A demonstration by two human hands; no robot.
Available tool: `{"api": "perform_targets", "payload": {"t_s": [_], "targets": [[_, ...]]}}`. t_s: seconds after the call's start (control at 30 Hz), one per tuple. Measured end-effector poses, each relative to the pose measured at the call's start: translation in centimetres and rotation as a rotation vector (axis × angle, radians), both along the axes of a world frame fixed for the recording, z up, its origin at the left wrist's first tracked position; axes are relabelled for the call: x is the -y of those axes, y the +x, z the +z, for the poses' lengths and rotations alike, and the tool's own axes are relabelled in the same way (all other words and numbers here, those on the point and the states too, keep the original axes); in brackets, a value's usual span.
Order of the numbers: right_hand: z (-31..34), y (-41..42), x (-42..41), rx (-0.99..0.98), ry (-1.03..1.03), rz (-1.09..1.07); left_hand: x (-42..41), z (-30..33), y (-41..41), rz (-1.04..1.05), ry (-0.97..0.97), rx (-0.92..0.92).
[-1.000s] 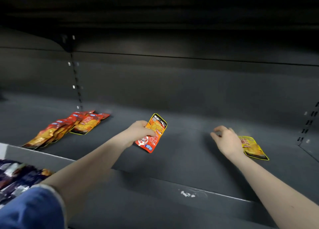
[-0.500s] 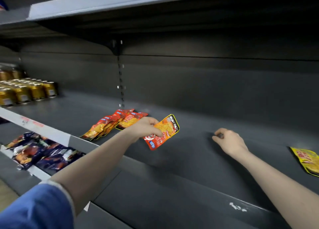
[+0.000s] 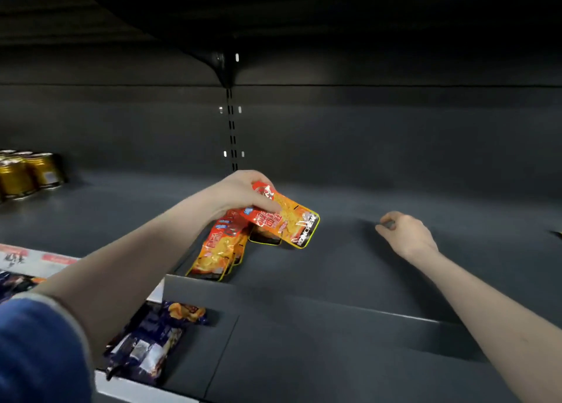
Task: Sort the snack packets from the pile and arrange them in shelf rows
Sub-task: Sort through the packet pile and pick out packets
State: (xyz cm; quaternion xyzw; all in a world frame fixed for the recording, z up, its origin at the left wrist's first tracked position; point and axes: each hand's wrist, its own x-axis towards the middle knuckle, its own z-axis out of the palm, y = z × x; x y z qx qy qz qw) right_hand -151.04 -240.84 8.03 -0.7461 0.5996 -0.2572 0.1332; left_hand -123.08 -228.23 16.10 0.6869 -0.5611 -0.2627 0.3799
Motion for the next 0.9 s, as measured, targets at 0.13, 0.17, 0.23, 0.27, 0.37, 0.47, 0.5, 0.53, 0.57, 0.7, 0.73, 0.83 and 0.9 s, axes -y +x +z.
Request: {"api": "perform_targets", "payload": {"t_s": [0.13, 0.17, 0.23, 0.27, 0.37, 0.47, 0.5, 0.53, 0.57, 0.7, 0.73, 0.83, 0.9], "targets": [[-0.1, 1.4, -1.2, 0.002, 0.010, -0.063, 0.7, 0.5, 2.5, -0.077, 0.038, -0.002], [0.0, 1.5, -1.4, -0.004, 0.017, -0.075, 0.9, 0.5, 2.7, -0.097, 0.047, 0.015], [0.1, 1.8, -1.6, -0.041, 0.021, -0.087, 1.4, 0.4, 3.0, -0.139, 0.062, 0.032], [0.1, 1.9, -1.6, -0.062, 0.019, -0.091, 1.8, 0.3, 3.1, -0.155, 0.067, 0.037], [0.0, 2.2, -1.3, -0.129, 0.017, -0.099, 2.7, -0.2, 3.2, -0.186, 0.082, 0.063], [-0.6, 2.6, -1.0, -0.195, -0.007, -0.099, 3.6, -1.0, 3.6, -0.208, 0.082, 0.081], [-0.8, 2.7, -0.9, -0.212, -0.023, -0.094, 4.0, -1.2, 3.7, -0.212, 0.073, 0.089], [-0.9, 2.8, -0.9, -0.229, -0.037, -0.086, 4.3, -1.5, 3.9, -0.214, 0.064, 0.104], [-0.9, 3.0, -0.9, -0.250, -0.048, -0.077, 4.6, -1.8, 4.0, -0.216, 0.058, 0.120], [-1.2, 3.7, -0.9, -0.346, -0.129, -0.045, 6.0, -3.7, 4.7, -0.213, 0.030, 0.213], [-1.3, 3.9, -0.9, -0.362, -0.151, -0.048, 6.3, -4.1, 4.8, -0.218, 0.022, 0.252], [-1.9, 4.0, -0.8, -0.385, -0.211, -0.056, 6.8, -4.7, 4.8, -0.253, 0.014, 0.384], [-2.3, 3.9, -0.6, -0.375, -0.244, -0.054, 7.0, -4.8, 4.7, -0.287, 0.001, 0.432]]}}
